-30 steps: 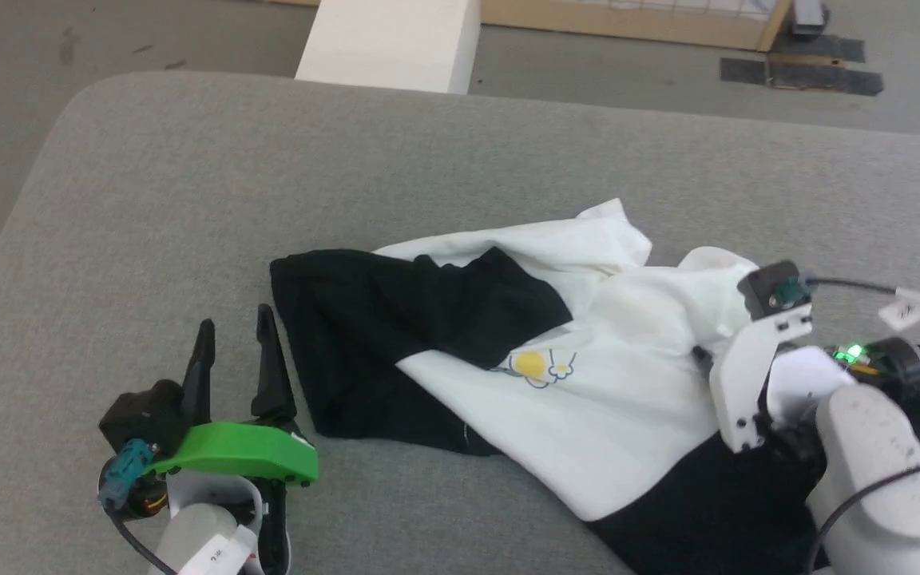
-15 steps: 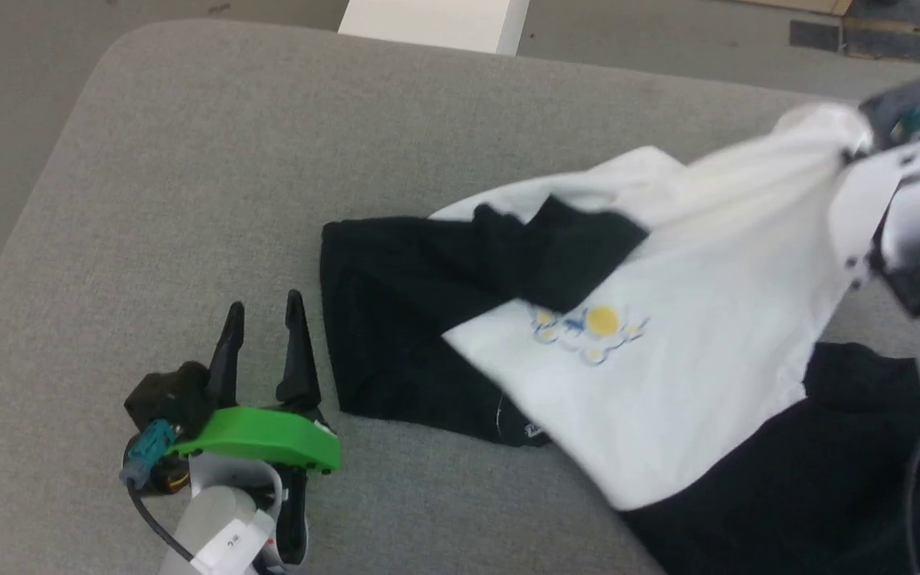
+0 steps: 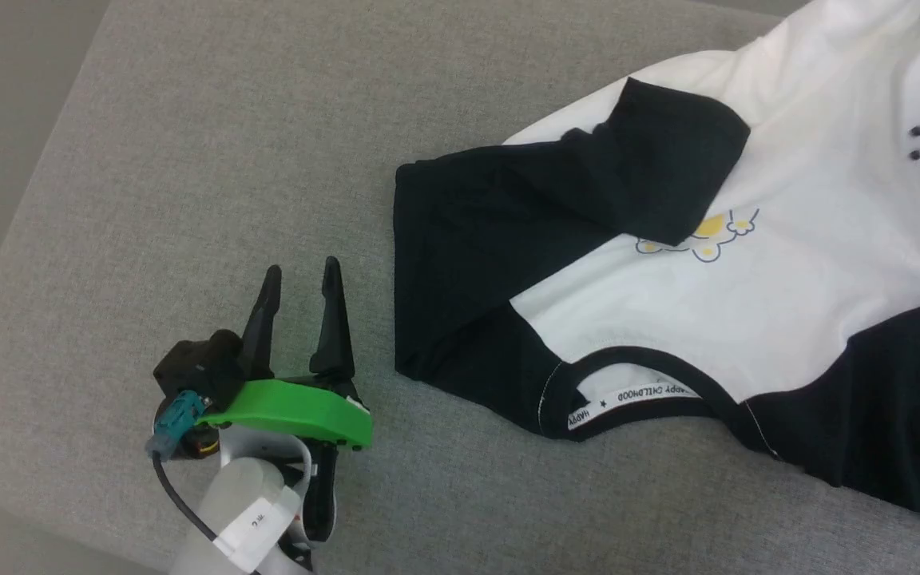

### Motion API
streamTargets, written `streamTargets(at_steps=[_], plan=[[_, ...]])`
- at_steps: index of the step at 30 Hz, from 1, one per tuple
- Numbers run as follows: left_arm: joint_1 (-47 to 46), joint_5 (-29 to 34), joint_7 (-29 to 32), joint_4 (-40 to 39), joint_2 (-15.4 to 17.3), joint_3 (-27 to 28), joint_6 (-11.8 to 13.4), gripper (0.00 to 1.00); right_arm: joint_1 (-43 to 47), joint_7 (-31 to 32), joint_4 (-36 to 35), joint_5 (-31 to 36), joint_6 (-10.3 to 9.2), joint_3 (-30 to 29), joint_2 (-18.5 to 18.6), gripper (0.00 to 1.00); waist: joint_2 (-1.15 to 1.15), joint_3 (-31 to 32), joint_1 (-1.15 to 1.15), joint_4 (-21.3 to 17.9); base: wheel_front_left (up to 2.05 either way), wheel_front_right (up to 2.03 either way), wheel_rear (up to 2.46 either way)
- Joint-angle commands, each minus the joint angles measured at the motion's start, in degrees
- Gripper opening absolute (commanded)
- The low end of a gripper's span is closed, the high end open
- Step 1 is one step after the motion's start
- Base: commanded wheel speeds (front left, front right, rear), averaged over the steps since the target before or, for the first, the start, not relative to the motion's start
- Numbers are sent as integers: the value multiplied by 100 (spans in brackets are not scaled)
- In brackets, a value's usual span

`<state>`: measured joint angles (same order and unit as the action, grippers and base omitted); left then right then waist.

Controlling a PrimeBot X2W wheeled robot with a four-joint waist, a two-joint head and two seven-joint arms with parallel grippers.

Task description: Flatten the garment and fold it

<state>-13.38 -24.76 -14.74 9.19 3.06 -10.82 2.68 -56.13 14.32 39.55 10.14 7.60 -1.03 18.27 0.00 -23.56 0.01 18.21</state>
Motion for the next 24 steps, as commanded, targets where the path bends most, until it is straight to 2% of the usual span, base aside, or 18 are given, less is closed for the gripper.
streamTargets(at_steps=[1, 7, 12, 18, 24], plan=[[-94, -71, -26, -1, -18, -36, 42, 100, 20, -86, 116, -63, -11, 23, -80, 100, 0, -20, -1, 17, 0, 0, 0], [-2, -20, -26, 156, -18, -61, 2, 100, 530, -494, 450, -741, -11, 94, -356, 100, 0, 401, -1, -221, 0, 0, 0], [231, 121, -26, 309, -17, 70, -84, 100, 1366, -1135, 81, -1482, -11, 248, -635, 100, 0, 905, -1, -495, 0, 0, 0], [649, 222, -25, 450, 96, 144, -179, 100, 2876, -1729, -1152, -2080, -11, 383, -939, 100, 0, 1474, -1, -852, 0, 0, 0], [1012, 234, 194, 500, 250, 12, -257, 100, 4451, -1882, -2606, -1976, -11, 4, -1340, 100, 0, 1807, -1, -1149, 0, 0, 0]])
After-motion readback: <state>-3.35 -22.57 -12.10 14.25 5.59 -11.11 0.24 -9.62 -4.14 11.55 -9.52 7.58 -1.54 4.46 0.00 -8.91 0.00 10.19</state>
